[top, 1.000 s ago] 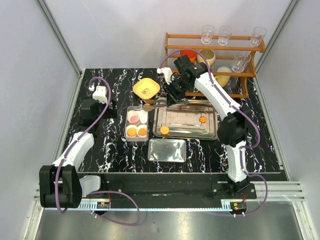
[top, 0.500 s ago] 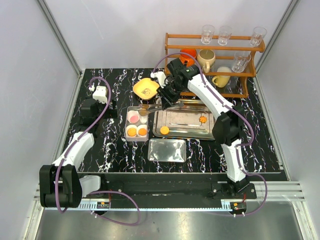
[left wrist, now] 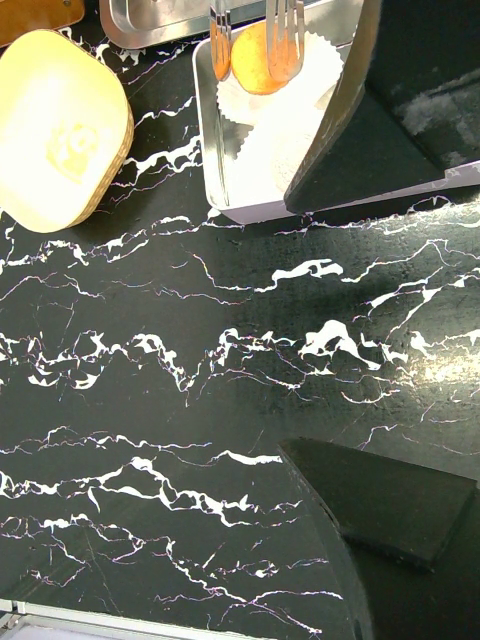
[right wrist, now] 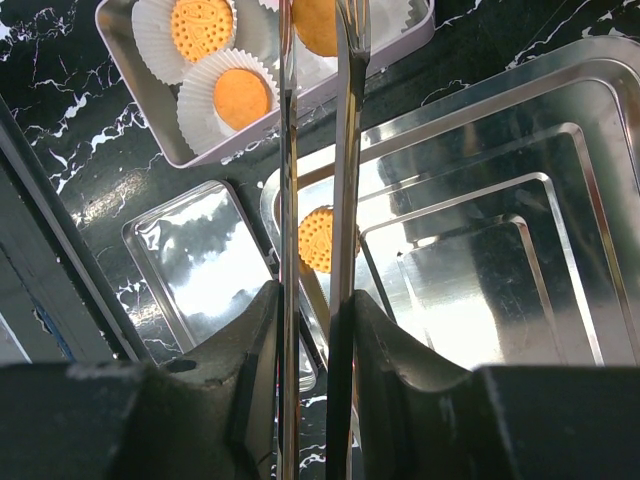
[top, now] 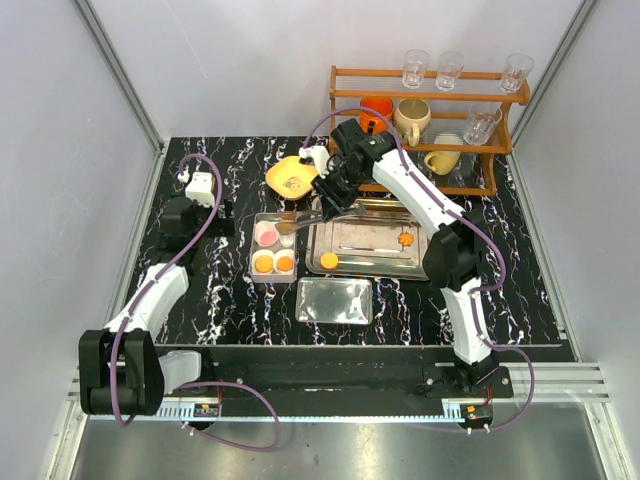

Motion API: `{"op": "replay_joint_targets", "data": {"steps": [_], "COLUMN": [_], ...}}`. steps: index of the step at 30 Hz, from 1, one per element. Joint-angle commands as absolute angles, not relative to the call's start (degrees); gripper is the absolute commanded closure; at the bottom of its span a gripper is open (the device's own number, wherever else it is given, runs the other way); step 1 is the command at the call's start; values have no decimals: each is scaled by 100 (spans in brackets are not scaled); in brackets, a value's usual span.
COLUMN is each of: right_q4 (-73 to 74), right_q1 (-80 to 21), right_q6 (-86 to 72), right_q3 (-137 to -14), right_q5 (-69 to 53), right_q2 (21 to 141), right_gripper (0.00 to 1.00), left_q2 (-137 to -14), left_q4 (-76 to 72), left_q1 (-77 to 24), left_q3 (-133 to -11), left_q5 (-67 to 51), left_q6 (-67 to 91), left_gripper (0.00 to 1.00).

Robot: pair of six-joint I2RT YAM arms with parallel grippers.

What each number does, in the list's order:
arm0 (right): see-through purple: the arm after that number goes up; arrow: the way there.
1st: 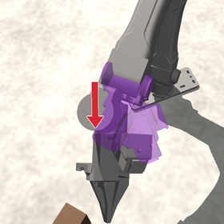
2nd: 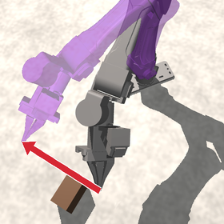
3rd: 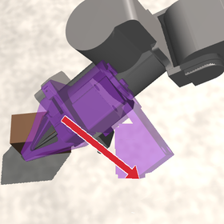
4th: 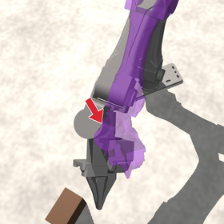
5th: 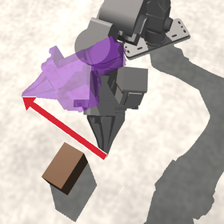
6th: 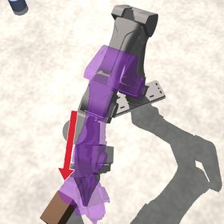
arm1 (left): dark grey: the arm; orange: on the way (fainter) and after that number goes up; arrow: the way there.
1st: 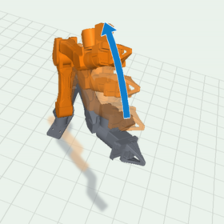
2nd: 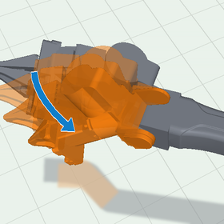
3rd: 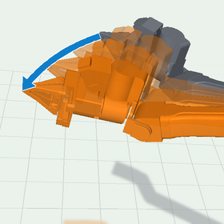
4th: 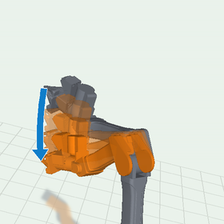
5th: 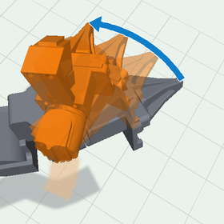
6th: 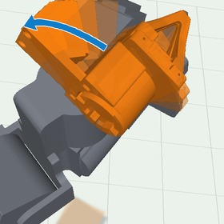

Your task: Pack the cookies

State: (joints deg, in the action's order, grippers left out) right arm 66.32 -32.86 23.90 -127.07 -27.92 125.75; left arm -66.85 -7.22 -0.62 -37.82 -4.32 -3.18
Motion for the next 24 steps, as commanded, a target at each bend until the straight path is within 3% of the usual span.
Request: {"op": "replay_joint_targets", "data": {"steps": [1,24], "right_q4": [6592,6539], "right_q1": [-3384,-3401], "right_q6": [2364,2408], "right_q3": [-12815,-12762], "right_q5": [-2769,-2619], "right_q2": [12604,12797], "right_gripper": [69,68], "left_q2": [-6680,-6653], "left_q4": [-1099,-1099], "left_q1": [-26,-26], "left_q3": [-3806,-3779], "left_q5": [-404,-404], "left_q6": [-387,-396], "left_gripper": [1,1]}}
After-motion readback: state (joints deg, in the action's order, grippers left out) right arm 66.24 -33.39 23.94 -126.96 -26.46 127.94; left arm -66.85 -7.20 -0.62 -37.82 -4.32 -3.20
